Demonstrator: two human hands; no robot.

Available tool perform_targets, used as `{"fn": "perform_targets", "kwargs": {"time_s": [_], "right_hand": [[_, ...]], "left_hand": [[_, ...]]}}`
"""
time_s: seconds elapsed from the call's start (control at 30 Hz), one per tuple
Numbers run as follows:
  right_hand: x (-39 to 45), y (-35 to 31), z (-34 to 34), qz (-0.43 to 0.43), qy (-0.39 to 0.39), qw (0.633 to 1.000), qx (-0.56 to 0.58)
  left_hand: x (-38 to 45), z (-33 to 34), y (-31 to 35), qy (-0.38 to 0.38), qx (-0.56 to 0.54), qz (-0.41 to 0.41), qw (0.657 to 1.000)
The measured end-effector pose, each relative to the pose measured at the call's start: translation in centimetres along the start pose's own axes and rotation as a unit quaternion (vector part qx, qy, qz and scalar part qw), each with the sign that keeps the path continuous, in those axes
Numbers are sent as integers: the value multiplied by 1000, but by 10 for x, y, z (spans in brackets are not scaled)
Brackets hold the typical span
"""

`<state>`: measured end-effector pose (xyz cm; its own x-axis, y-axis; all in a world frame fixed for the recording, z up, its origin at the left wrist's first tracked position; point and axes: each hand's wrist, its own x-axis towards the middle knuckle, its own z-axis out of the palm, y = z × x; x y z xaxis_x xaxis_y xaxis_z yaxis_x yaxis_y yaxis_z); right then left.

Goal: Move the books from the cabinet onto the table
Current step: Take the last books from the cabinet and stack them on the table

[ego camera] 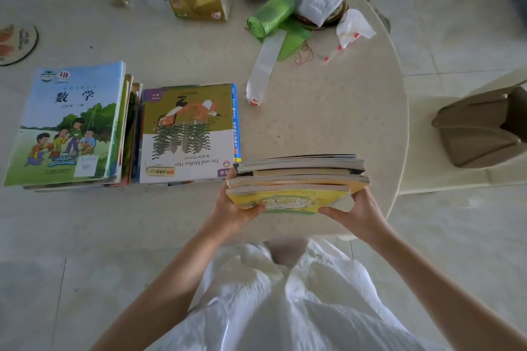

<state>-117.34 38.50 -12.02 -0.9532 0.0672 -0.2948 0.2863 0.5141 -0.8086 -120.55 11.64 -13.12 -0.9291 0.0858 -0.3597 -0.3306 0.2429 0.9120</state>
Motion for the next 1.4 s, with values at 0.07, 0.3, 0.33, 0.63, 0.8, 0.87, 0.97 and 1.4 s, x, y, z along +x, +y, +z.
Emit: {"fn": "perform_targets", "kwargs": {"time_s": [0.07, 0.3, 0.33, 0.63, 0.8, 0.87, 0.97, 1.4], "right_hand": [[-2, 2, 3, 17, 11, 1000, 15], [-5, -2, 10, 34, 50, 992, 108], [-4, -2, 10, 33, 50, 992, 110], [11, -30, -4, 5, -1, 987, 160], [35, -70, 2, 11, -33, 978, 204], [44, -88, 9, 10, -48, 973, 225], [59, -115, 26, 14, -69, 966, 248], [110, -199, 147, 162, -14, 938, 307]], "left_hand": [[-2, 1, -3, 2, 2, 3, 1000], [-4, 7, 3, 50, 3, 14, 999], [-3, 6, 2, 58, 1, 6, 998], [-6, -13, 21, 76, 2, -53, 996], [-5, -33, 51, 114, -78, -71, 988], [-3, -45, 61, 123, -121, -83, 981], [1, -68, 71, 143, -200, -122, 962], [64, -199, 85, 92, -76, -187, 975]]}}
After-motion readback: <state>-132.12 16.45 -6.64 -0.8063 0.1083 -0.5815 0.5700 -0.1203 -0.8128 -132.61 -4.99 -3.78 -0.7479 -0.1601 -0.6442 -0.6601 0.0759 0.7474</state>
